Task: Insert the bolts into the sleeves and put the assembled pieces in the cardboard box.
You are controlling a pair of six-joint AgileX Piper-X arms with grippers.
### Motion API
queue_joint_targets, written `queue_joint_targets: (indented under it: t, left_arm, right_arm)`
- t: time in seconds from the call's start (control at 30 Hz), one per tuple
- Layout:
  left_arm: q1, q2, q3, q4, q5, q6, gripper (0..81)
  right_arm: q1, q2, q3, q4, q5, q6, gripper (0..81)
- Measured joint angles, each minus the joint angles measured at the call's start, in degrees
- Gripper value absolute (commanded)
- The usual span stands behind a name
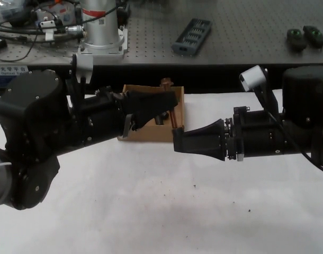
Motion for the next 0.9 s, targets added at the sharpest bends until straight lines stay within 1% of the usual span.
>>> queue_joint_targets:
  t: [0.23, 0.47, 0.6, 0.7, 0.9]
  left_arm:
    - [0.0, 0.0, 0.0, 1.85, -0.2, -0.16, 0.6]
    - [0.15, 0.07, 0.0, 0.58, 2.57, -0.35, 0.6]
    - [0.13, 0.14, 0.0, 0.04, 2.55, -1.82, 0.6]
    - [0.13, 0.14, 0.13, -0.94, 1.11, -3.08, 0.6]
    - [0.13, 0.14, 0.13, -1.09, 0.76, -3.36, 0.6]
  right_arm:
    - [0.0, 0.0, -0.18, -0.15, -0.19, 0.0, 4.3]
    - [0.0, 0.0, -0.15, -0.66, -0.88, 0.0, 4.3]
    - [0.0, 0.0, -0.15, -0.78, -1.08, 0.0, 4.3]
    - [0.0, 0.0, -0.15, -0.92, -1.28, -0.45, 4.3]
    - [0.0, 0.93, -0.15, -0.77, -1.28, -0.93, 4.3]
